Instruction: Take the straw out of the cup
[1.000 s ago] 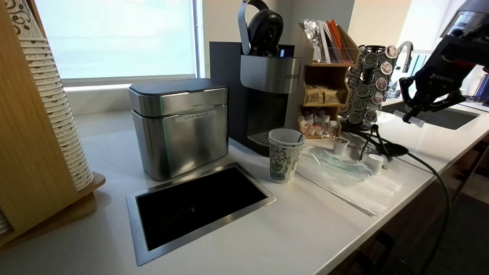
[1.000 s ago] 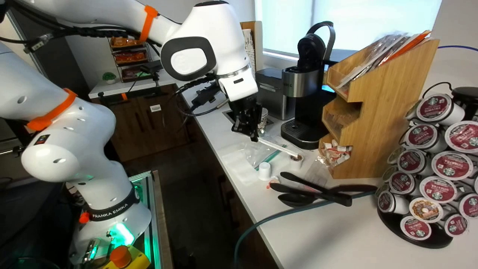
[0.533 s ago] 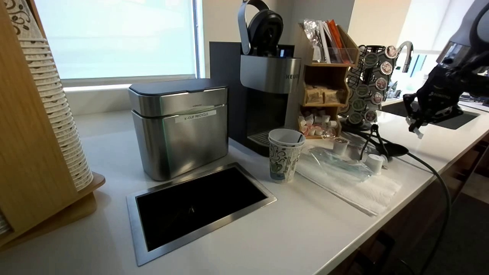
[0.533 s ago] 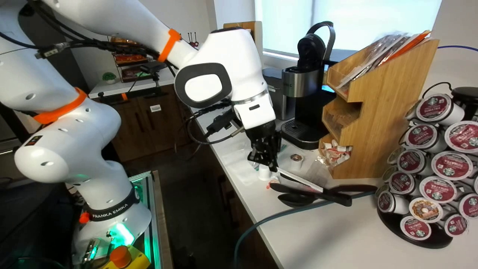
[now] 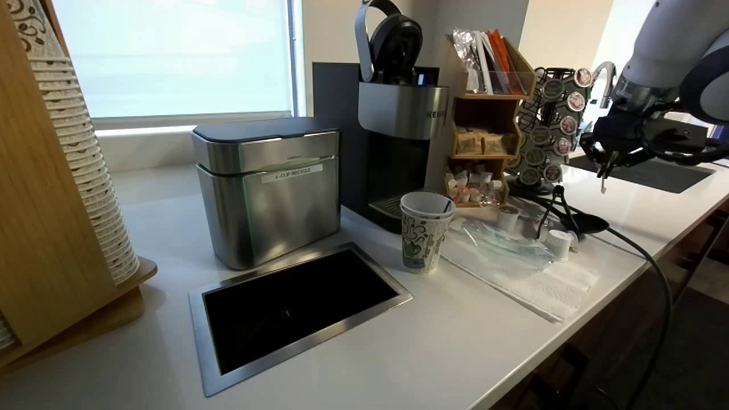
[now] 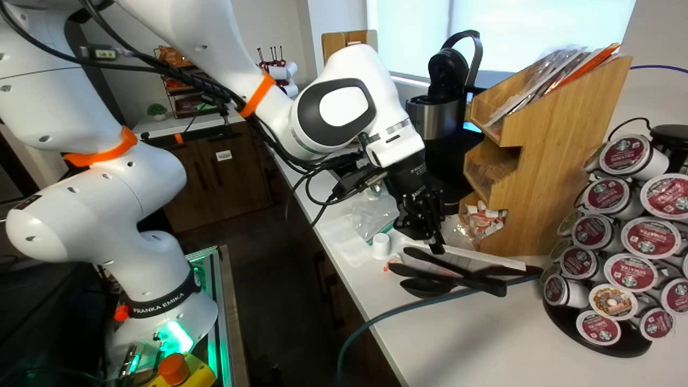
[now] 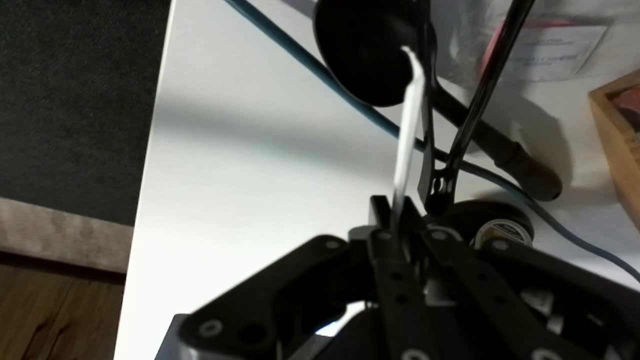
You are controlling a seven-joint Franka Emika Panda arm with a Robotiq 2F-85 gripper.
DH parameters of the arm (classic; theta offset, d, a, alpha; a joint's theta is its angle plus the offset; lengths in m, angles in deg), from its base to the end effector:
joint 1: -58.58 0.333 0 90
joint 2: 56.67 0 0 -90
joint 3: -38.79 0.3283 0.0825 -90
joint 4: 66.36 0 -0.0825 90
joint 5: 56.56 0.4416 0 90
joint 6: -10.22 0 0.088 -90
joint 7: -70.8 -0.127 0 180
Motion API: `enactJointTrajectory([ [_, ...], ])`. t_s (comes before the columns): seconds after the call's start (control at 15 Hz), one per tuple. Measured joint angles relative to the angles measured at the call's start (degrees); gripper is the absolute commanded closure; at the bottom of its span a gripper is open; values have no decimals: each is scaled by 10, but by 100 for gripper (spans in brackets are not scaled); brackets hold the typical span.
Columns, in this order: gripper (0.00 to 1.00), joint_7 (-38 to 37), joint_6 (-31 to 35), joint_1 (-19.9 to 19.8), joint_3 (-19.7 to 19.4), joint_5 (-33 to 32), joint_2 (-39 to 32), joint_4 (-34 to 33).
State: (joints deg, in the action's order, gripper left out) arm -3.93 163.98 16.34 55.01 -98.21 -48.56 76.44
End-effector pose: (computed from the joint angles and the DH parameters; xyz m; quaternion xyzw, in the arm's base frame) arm 0.4802 -0.2197 0.3188 0.8096 -0.5219 0.2262 0.1450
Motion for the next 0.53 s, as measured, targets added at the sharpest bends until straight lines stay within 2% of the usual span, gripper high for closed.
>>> enactJointTrajectory([
  [0.2,36,-78,-41,61,-45,-71,-22,-22],
  [0.4,12,-109,-56,136,-110,-79,-43,-35],
  [0.53,0,-119,-56,181,-147,-58,-46,-37],
])
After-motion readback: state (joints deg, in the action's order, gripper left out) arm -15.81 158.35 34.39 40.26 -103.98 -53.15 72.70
